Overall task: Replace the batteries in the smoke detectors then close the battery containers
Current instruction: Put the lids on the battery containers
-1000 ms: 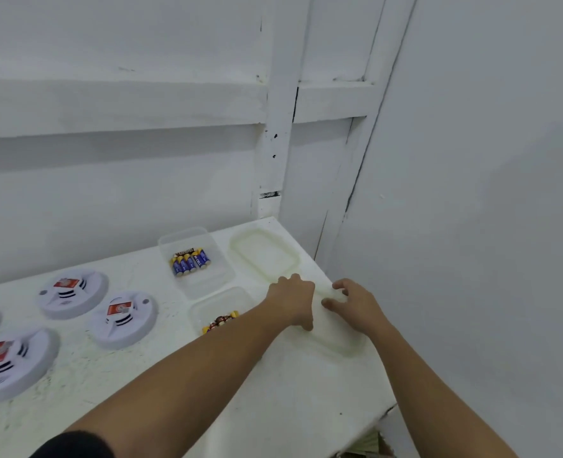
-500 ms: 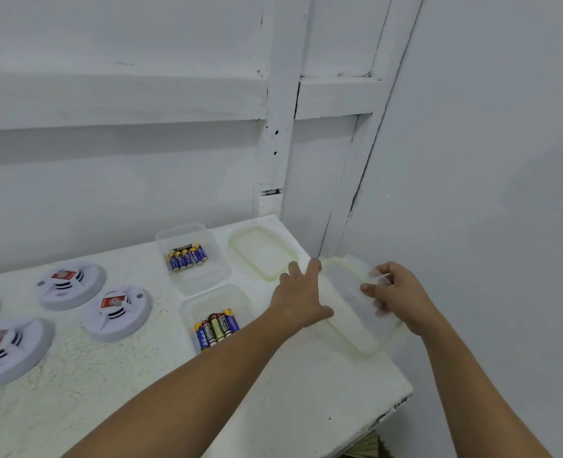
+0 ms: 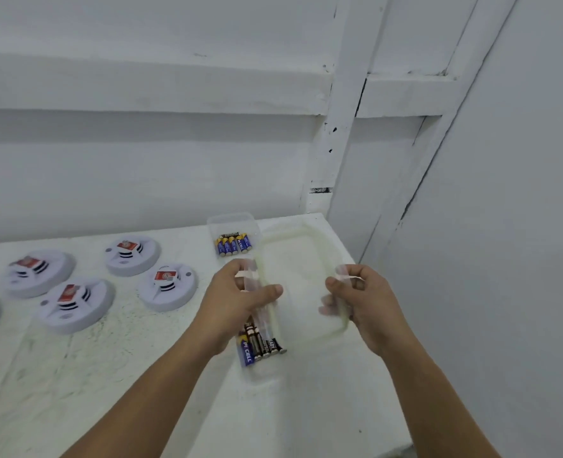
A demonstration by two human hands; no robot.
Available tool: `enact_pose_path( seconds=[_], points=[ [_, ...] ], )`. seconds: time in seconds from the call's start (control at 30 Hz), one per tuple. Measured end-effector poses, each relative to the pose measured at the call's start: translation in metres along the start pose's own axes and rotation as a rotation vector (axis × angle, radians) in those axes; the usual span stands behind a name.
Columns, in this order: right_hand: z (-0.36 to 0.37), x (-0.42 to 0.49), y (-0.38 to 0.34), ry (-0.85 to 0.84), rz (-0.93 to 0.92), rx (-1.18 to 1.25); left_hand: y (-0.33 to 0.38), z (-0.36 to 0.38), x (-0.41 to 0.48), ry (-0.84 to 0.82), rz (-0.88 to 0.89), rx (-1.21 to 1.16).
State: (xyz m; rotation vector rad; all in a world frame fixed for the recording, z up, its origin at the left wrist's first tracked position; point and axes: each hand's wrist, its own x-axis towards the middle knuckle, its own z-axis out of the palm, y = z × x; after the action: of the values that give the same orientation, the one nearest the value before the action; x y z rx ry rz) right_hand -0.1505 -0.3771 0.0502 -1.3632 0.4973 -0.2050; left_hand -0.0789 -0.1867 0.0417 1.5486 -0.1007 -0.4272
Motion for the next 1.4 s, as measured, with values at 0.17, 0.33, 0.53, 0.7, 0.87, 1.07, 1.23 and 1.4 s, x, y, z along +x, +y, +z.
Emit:
enact_pose_path(
  seconds=[0.17,0.33,0.53,0.7,0.87,1.07,1.23,1.4],
  points=[
    [0.029,0.008,0.023,-0.014,-0.065,-0.380,-0.017,-0.039,-0.010,0.162,-0.053,0.007],
    [0.037,0.008,0.041,-0.036,-0.049,-0.523,-0.029,-0.047,-0.019,0.217,-0.084,0.099],
    [0.033,0.005,0.052,-0.047,0.027,-0.508,-0.037,-0.045,-0.024,0.197,-0.140,0.099],
    [0.030,0.002,0.056,-0.054,0.056,-0.482,-0.041,-0.043,-0.027,0.181,-0.157,0.070],
    [0.031,0.000,0.052,-0.050,0.061,-0.473,-0.044,-0.042,-0.027,0.208,-0.165,0.077],
    [0.039,-0.014,0.053,0.018,-0.203,-0.875,-0.054,-0.029,-0.037,0.462,0.052,0.416],
    [0.046,-0.015,0.050,0.001,-0.183,-0.887,-0.061,-0.017,-0.044,0.469,0.122,0.447],
    [0.044,-0.016,0.050,-0.018,-0.126,-0.731,-0.063,-0.015,-0.042,0.482,0.066,0.327]
  ],
)
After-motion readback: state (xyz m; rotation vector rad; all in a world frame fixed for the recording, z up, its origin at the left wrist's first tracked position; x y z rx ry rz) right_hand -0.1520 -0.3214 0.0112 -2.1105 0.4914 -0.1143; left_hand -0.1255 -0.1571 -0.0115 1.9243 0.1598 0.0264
